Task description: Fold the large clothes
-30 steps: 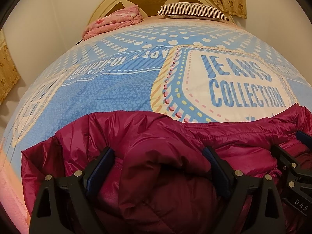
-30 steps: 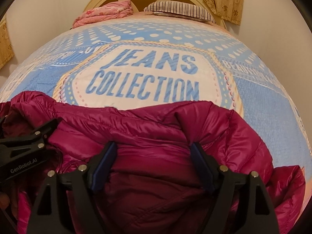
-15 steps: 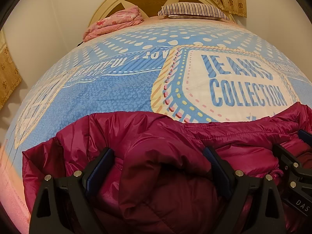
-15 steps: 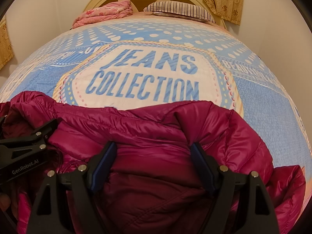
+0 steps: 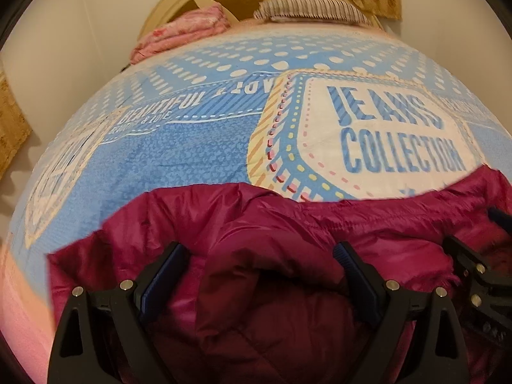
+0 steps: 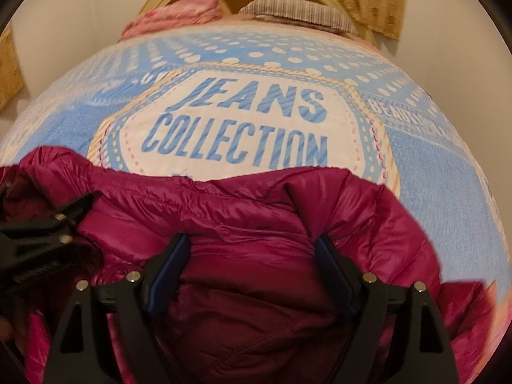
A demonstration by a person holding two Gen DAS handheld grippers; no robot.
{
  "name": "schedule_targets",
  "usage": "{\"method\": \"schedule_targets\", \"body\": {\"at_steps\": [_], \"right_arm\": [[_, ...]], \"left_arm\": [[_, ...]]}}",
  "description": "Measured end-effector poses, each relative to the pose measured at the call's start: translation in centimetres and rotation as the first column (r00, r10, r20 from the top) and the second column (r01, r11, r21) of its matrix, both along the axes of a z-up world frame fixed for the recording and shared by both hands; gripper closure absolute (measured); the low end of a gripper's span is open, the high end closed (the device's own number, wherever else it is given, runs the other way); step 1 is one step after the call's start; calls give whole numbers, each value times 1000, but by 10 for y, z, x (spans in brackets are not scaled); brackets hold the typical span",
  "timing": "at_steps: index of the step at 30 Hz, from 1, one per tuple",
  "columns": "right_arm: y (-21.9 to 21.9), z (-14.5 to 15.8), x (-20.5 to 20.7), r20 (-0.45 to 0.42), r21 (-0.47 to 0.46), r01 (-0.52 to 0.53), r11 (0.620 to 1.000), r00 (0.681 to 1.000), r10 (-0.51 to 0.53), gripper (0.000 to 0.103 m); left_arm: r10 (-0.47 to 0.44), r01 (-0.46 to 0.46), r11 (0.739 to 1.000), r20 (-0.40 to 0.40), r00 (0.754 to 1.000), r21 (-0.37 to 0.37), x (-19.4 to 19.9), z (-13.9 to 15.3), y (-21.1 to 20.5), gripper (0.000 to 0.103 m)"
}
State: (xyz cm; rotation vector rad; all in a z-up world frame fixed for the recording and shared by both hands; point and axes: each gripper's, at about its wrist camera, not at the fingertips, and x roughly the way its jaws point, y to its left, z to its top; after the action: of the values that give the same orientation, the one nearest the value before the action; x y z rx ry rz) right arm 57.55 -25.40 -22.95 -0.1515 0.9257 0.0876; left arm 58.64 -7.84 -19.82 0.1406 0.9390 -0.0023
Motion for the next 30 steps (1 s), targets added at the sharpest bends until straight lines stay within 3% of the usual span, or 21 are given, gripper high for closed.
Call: {"method": "schedule_targets", "body": {"at_steps": [3,9,14,20,24,30], "right_arm": [[-10,24,-15,39,-8,4,1000,999,-3,15],[-34,50,-80,75,28,27,999,997,-29,12],[-46,44,-155,46,54,5,999,999,-7,10],[-77,25,-240,18,73,68,995,997,-69,10],[-89,14,-281,7,47,104,993,994,-105,10],[-95,3,-332,-9,80,121,989,993,-121,10]], "left_arm": [[-26,29,999,86,996,-33,-30,34,11,9],[-46,39,997,115,992,64,-114,55,38,9],[-26,20,998,108,994,52,-192,49,72,9],[28,-31,999,83,996,42,-265,30,107,9],[65,-65,998,60,996,9,-307,20,124,9],[69,-68,997,43,997,-23,-365,10,127,9]]}}
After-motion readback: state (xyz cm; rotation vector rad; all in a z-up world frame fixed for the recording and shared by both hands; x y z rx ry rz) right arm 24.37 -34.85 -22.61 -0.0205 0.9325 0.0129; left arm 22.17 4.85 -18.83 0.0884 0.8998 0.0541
